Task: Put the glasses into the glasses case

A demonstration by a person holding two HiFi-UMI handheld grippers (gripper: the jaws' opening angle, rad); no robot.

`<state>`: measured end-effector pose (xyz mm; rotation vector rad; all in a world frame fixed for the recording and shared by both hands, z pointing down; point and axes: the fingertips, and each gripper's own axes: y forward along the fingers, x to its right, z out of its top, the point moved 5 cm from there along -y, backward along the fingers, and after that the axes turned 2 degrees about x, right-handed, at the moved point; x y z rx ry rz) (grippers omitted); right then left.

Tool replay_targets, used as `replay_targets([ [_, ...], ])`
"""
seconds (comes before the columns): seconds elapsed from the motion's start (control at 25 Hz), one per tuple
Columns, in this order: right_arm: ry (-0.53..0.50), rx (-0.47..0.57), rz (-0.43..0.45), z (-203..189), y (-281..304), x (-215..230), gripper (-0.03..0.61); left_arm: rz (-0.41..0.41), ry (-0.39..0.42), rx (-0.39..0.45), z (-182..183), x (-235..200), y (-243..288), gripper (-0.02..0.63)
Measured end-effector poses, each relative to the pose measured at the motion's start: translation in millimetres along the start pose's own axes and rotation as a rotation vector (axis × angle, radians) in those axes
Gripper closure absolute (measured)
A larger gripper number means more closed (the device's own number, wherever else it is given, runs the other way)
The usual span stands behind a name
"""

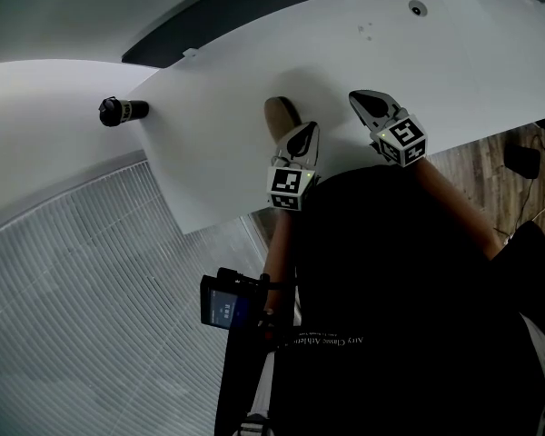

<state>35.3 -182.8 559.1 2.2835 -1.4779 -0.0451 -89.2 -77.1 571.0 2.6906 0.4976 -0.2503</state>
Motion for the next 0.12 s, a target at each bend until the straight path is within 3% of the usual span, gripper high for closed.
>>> replay_targets([
  [0.12,-0.004,-0.004,-0.005,0.1,-1.9,1.6,0.572,-0.008,0.005,-0.009,0.6,4.0,2.2,0.606],
])
